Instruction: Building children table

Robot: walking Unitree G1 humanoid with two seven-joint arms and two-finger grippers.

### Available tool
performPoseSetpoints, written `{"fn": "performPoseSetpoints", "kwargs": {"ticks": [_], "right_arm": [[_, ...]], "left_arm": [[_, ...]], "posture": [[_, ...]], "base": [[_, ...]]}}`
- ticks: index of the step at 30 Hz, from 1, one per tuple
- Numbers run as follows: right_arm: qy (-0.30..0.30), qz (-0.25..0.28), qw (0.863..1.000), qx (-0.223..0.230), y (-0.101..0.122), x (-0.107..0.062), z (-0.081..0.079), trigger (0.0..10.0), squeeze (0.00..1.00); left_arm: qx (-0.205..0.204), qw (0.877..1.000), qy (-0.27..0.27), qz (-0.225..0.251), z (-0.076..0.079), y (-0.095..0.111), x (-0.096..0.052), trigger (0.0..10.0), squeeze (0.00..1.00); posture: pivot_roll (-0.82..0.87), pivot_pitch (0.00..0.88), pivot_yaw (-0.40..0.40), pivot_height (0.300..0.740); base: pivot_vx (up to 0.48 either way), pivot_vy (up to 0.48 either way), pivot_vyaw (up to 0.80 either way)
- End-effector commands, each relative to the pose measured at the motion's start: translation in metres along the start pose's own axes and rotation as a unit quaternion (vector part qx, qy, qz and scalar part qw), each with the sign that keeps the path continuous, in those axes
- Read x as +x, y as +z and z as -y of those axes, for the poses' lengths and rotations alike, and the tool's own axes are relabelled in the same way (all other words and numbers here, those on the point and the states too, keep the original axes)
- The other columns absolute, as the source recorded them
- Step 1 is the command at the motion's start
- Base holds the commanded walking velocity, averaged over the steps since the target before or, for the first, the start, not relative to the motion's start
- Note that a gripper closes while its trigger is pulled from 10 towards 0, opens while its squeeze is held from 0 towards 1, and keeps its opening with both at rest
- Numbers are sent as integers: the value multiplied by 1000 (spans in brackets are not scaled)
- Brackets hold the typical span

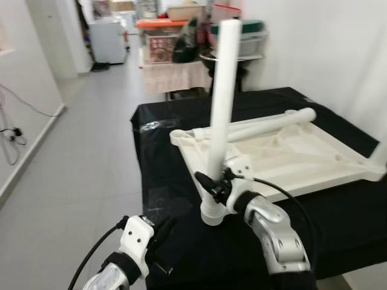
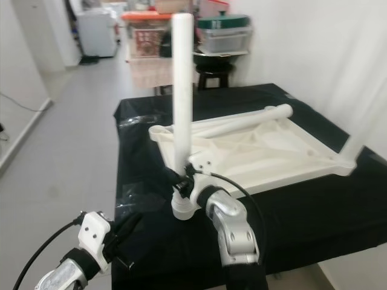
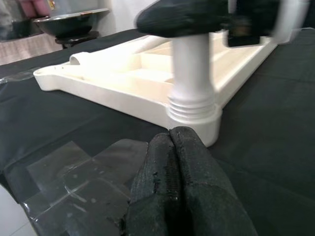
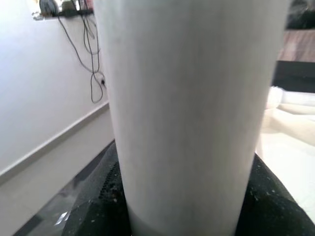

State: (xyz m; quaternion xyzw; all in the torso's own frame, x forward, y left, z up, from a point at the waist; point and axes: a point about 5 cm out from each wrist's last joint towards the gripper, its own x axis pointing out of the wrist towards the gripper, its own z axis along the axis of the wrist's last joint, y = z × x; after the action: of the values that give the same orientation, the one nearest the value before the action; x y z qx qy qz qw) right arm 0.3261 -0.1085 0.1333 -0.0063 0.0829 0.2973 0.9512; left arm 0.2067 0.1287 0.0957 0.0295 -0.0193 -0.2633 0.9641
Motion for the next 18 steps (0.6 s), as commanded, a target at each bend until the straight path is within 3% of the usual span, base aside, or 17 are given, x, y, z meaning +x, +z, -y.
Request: {"fn": "performPoseSetpoints", "kwargs": {"ticks": [1,2,3,9,10,11,12,18], "right_arm": [[-20,-56,997,41,-27,-4,13,10000,722],[-20,-56,997,41,-27,-4,13,10000,722],[4,-43,998,44,-19,-1,12,10000,1000],[73,-14,997,20,7,-2,3,10000,1000],[117,-1,993,6,16,-1,4,10000,710],[117,-1,993,6,16,-1,4,10000,710],[157,8,987,-13,23,0,7,10000,0],[244,9,968,-48,31,3,16,10000,0]], "left_arm": [[-12,1000,5,-12,-2,-6,-2,10000,0],[-12,1000,5,-12,-2,-6,-2,10000,0],[-15,1000,5,-12,-1,-7,-1,10000,0],[-25,1000,0,-12,1,-9,1,10000,0],[-29,1000,-2,-11,2,-10,1,10000,0],[-29,1000,-2,-11,2,-10,1,10000,0],[-32,999,-3,-11,3,-10,2,10000,0],[-37,999,-5,-10,6,-12,4,10000,0]], "posture": [[-31,0,12,740],[-31,0,12,740],[-26,0,6,740],[-20,0,-2,740],[-17,0,-10,740],[-17,0,-10,740],[-13,0,-15,740],[2,0,-29,740]], "base": [[0,0,0],[0,0,0],[0,0,0],[0,0,0],[0,0,0],[0,0,0],[0,0,0],[0,0,0]]}}
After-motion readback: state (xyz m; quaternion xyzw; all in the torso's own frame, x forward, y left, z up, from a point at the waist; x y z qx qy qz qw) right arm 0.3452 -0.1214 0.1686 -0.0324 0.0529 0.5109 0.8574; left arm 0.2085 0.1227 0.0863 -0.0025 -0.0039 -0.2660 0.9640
